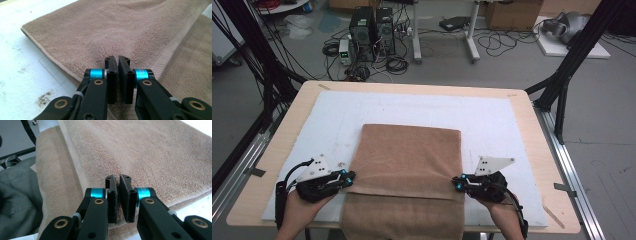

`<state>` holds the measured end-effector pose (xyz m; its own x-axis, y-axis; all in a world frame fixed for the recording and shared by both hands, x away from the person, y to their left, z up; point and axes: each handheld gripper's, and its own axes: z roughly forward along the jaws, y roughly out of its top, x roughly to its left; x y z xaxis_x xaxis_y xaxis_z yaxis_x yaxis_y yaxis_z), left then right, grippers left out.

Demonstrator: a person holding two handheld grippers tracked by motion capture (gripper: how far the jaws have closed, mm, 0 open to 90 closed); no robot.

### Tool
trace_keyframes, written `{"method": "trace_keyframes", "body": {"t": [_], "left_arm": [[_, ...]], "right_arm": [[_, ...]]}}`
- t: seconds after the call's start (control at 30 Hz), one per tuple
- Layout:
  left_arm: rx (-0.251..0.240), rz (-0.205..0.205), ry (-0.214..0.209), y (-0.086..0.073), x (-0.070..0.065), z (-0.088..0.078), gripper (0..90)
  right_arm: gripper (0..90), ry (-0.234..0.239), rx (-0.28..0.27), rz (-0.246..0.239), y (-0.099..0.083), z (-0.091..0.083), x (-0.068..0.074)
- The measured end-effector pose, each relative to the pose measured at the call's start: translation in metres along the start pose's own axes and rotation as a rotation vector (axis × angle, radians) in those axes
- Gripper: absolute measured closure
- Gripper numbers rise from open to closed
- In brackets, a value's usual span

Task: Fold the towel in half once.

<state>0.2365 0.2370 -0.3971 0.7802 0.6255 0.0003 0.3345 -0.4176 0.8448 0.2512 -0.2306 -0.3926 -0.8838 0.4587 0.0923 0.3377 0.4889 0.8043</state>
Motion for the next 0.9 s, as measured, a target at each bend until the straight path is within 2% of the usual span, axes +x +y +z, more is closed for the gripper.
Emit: {"method": "trace_keyframes", "body": {"t": [0.2,0.27,0.37,0.4,0.47,0.5,0.6,0.7,0.83,0.9], "left_arm": [[-0.016,0.016,-0.004,0.005,-0.014,-0.018,85.6],[-0.032,0.001,-0.028,0.005,-0.023,-0.03,85.5],[-0.037,0.011,-0.071,0.002,-0.037,-0.044,84.9],[-0.032,0.018,-0.09,0.001,-0.04,-0.047,82.9],[-0.028,0.033,-0.091,0.001,-0.045,-0.051,69.6],[-0.026,0.037,-0.088,0.002,-0.046,-0.052,64.6],[-0.03,0.059,-0.055,0.007,-0.041,-0.049,59.8],[-0.031,0.059,-0.015,0.008,-0.027,-0.035,56.7],[-0.054,0.038,0.038,0.007,-0.009,-0.012,53.2],[-0.058,0.008,0.056,0.008,0.001,0.001,51.5]], "right_arm": [[84.7,0.013,-0.019,-0.018,0.002,-0.014,0.016],[84.8,0.027,-0.028,-0.031,0.002,-0.021,0.024],[84.1,0.078,-0.027,-0.047,0.001,-0.03,0.04],[81.5,0.109,-0.026,-0.052,0.0,-0.031,0.043],[66.8,0.118,-0.038,-0.044,-0.001,-0.033,0.046],[66.0,0.121,-0.048,-0.032,-0.001,-0.034,0.045],[61.2,0.094,-0.052,-0.021,0.0,-0.032,0.035],[56.4,0.02,-0.029,-0.011,0.003,-0.025,0.021],[52.4,-0.079,0.004,-0.007,0.009,-0.011,-0.003],[50.6,-0.113,0.018,0.001,0.012,-0.003,-0.018]]}}
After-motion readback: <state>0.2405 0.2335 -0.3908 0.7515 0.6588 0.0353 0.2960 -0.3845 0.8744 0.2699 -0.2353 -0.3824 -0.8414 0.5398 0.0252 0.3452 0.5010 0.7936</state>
